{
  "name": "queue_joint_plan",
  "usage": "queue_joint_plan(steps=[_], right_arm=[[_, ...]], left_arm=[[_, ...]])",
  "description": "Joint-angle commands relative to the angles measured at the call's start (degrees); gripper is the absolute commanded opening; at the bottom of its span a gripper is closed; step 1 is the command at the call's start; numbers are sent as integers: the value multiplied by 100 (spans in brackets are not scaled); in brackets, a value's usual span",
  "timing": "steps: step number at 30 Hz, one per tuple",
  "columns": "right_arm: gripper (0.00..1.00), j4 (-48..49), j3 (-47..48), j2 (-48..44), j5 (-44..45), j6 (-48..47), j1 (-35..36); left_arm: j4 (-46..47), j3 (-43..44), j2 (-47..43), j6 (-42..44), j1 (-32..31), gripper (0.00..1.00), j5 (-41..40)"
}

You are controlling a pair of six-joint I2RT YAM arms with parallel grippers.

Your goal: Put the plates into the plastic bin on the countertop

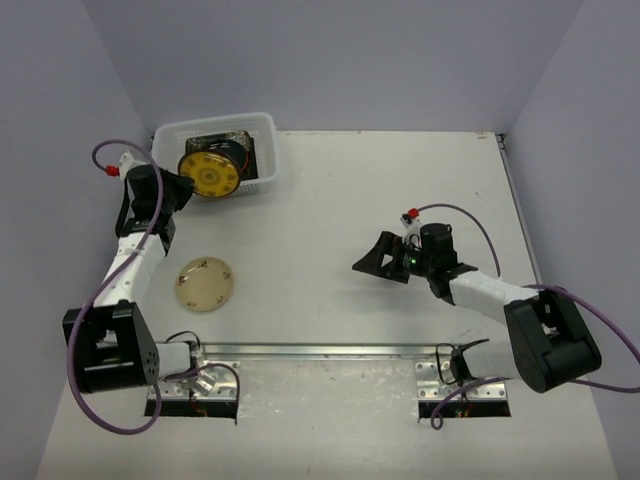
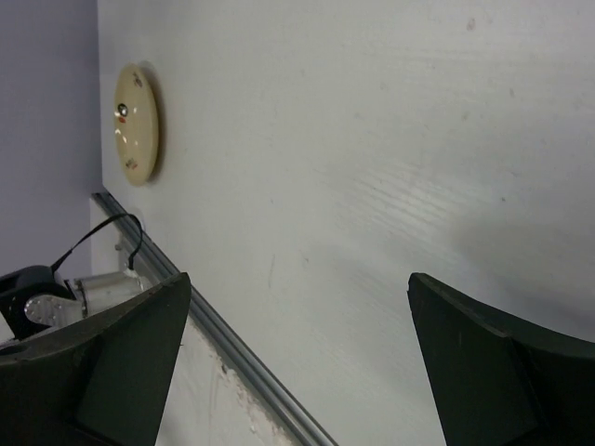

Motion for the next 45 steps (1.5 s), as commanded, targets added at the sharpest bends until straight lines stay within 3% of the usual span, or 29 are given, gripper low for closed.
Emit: queue_joint_plan(steps=[1,8,12,14,16,18,21,22,23,30,33,41,45], right_arm=[[99,396,-331,-270,-122,94,18],[99,507,-535,-601,-360,215,19],[99,401,-441,-604,-375,119,18],[99,393,-410,-553,-368,109,26],[99,408,-385,-475,-378,109,21],[99,444,-348,-389,-415,114,27],[99,532,-286,-223,-500,107,74],[99,515,-224,-146,-470,52,132],[99,457,-122,-48,-427,-49,221],[99,-605,1269,1030,361,-696,1290],[99,-285,1916,2062,396,-441,1740],[99,364,4526,4782,429,801,2985],[99,176,5655,5775,1115,1405,3408]], left_arm=[[499,1479,1405,-359,51,0,-962],[-667,4365,3983,237,241,0,-449],[-883,4664,4452,162,232,0,-200],[-847,4646,4476,171,204,5,-145],[-839,4636,4500,200,170,15,-71],[-839,4600,4495,212,139,32,18],[-905,4537,4454,219,108,80,8],[-926,4528,4392,239,88,93,-29],[-958,4528,4328,284,54,100,-116],[-2313,5353,4283,613,-216,100,-932],[-2727,4988,3748,386,-225,100,-1010],[-1825,1612,-1026,663,-251,100,-653],[-2089,1120,-2340,961,-251,100,-304]])
